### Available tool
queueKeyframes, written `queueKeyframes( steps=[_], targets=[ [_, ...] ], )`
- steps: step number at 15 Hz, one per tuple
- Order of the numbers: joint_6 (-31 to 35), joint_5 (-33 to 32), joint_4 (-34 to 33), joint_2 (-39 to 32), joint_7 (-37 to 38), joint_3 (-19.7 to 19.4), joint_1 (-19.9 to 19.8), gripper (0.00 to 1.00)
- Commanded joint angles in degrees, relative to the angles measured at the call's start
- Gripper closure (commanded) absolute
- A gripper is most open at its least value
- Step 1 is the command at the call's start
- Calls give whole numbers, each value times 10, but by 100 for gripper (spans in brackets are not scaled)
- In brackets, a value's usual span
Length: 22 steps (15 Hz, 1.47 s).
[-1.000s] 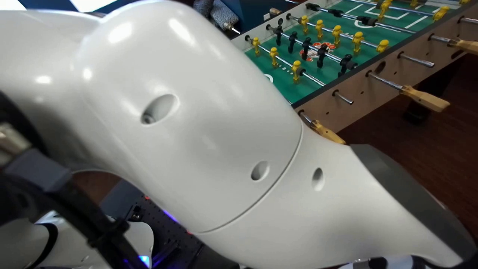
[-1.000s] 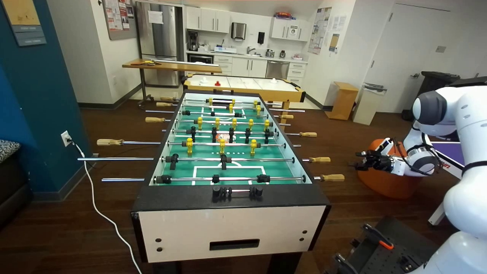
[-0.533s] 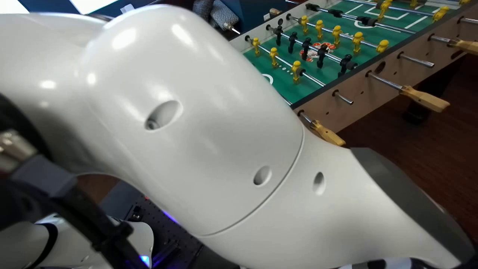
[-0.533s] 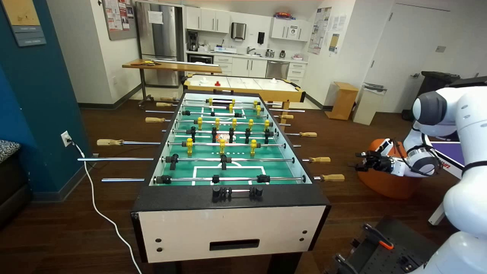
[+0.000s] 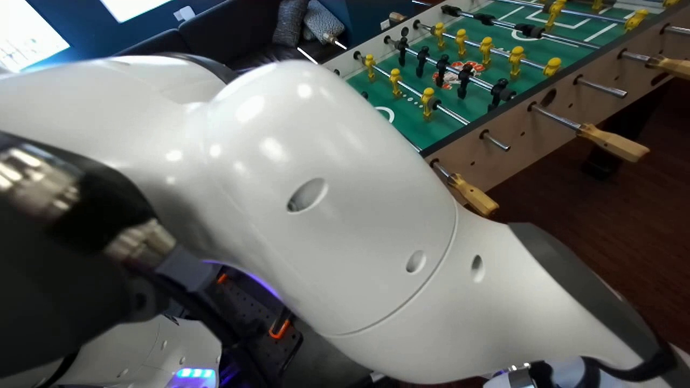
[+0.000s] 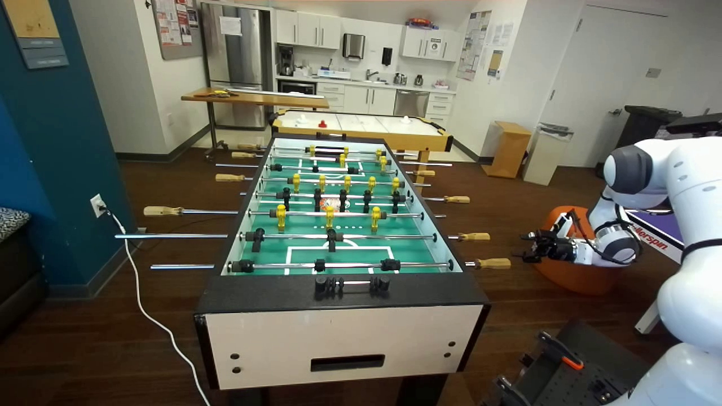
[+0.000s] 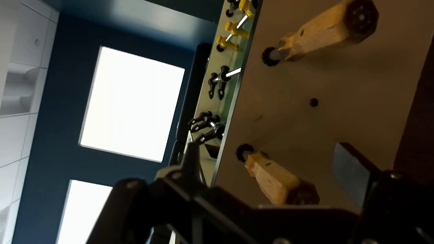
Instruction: Twist the first rod of the foosball table
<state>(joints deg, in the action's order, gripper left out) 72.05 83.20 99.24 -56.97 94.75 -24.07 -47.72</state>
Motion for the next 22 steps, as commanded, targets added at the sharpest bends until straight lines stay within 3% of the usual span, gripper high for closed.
queueKeyframes(
  steps=[1,15,19,22],
  targets=[
    [11,-14,-44,-31,38,11,-3,0],
    [-21,-49,-67,-83,70,45,2,0],
    [-56,-89,-58,-70,60,36,7,0],
    [-44,-76,-56,-81,48,39,5,0]
  ],
)
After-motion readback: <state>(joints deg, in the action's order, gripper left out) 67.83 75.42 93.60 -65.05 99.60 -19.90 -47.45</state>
